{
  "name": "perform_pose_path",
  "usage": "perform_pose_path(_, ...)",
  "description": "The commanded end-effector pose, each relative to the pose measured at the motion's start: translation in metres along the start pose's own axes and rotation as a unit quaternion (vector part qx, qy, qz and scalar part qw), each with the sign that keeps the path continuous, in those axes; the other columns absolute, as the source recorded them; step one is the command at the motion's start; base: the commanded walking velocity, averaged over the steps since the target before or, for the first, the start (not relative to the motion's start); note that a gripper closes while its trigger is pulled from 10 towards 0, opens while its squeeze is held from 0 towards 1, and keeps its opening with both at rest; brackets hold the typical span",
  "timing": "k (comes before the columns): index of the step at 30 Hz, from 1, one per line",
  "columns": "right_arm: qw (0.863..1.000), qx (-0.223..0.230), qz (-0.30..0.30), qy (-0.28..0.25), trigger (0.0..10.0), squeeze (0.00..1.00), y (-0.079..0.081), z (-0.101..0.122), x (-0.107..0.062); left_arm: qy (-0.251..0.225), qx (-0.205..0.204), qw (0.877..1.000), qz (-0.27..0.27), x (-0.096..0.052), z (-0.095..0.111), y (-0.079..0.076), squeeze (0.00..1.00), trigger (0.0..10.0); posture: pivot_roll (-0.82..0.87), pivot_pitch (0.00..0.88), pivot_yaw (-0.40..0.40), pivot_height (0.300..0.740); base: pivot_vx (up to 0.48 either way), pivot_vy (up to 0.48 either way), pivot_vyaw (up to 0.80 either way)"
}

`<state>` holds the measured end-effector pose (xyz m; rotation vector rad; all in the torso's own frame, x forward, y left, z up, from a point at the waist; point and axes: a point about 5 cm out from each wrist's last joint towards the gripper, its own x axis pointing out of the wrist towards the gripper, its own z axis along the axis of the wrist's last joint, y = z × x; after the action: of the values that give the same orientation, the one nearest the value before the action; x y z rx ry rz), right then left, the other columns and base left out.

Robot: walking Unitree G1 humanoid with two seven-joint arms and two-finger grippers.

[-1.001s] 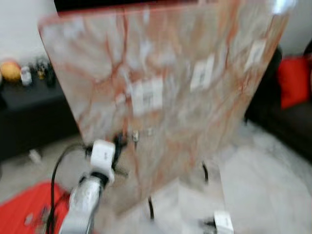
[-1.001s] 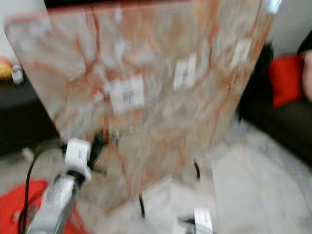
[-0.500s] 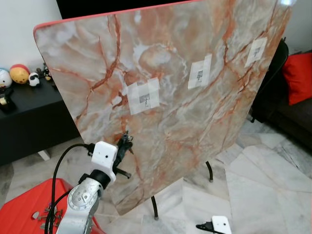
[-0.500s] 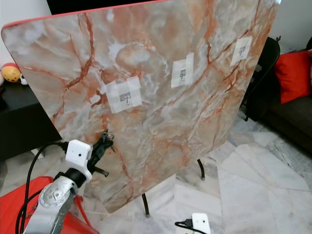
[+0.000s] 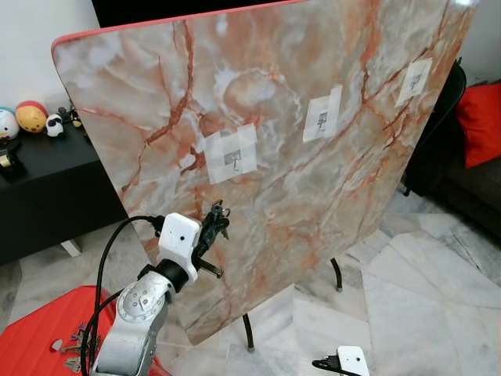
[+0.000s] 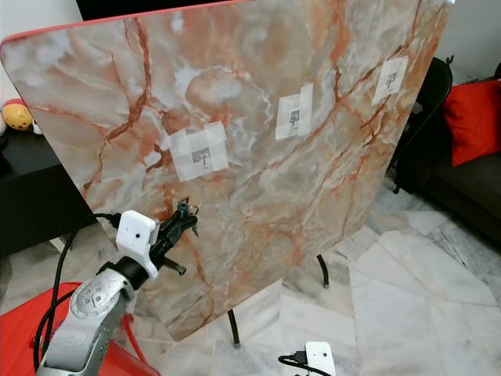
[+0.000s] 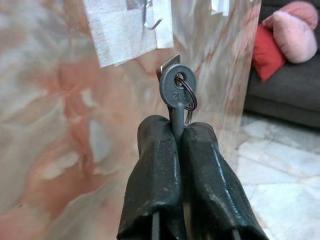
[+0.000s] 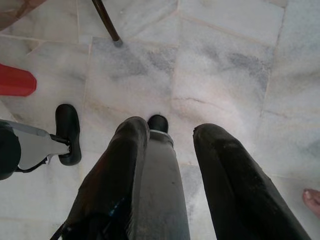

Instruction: Hang keys on a hook

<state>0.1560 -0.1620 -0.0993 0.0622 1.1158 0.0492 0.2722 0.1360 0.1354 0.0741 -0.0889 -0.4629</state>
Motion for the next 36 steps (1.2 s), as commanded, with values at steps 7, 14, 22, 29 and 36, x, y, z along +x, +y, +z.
perform_pose_path(7, 1.000, 0.011, -0.006, -0.007, 10.0, 0.00, 0.000, 0.002, 0.000, -0.015, -0.005, 1.000, -0.004, 0.007, 0.008, -0.009, 0.00, 10.0, 0.06, 0.000, -0.031, 0.740, 0.000, 0.000, 0.00)
perform_pose_path(14, 1.000, 0.009, -0.008, -0.009, 10.0, 0.00, 0.000, 0.003, 0.000, -0.014, -0.001, 0.999, 0.030, 0.003, 0.007, 0.001, 0.00, 10.0, 0.07, 0.000, -0.033, 0.740, 0.000, 0.000, -0.32)
perform_pose_path(22, 1.000, 0.003, -0.007, -0.011, 10.0, 0.00, 0.000, 0.004, 0.000, -0.035, -0.009, 0.994, 0.102, -0.014, 0.008, 0.024, 0.00, 10.0, 0.07, 0.006, -0.038, 0.740, 0.000, 0.000, -0.74)
perform_pose_path(29, 1.000, -0.001, -0.006, -0.012, 10.0, 0.00, -0.001, 0.004, 0.000, -0.020, -0.005, 0.995, 0.095, -0.030, 0.004, 0.023, 0.00, 10.0, 0.08, 0.009, -0.048, 0.740, 0.000, 0.000, -0.72)
perform_pose_path(36, 1.000, -0.007, -0.004, -0.015, 10.0, 0.00, -0.002, 0.006, 0.000, -0.025, -0.008, 0.994, 0.106, -0.036, 0.005, 0.025, 0.00, 10.0, 0.08, 0.010, -0.053, 0.740, 0.000, 0.000, -0.68)
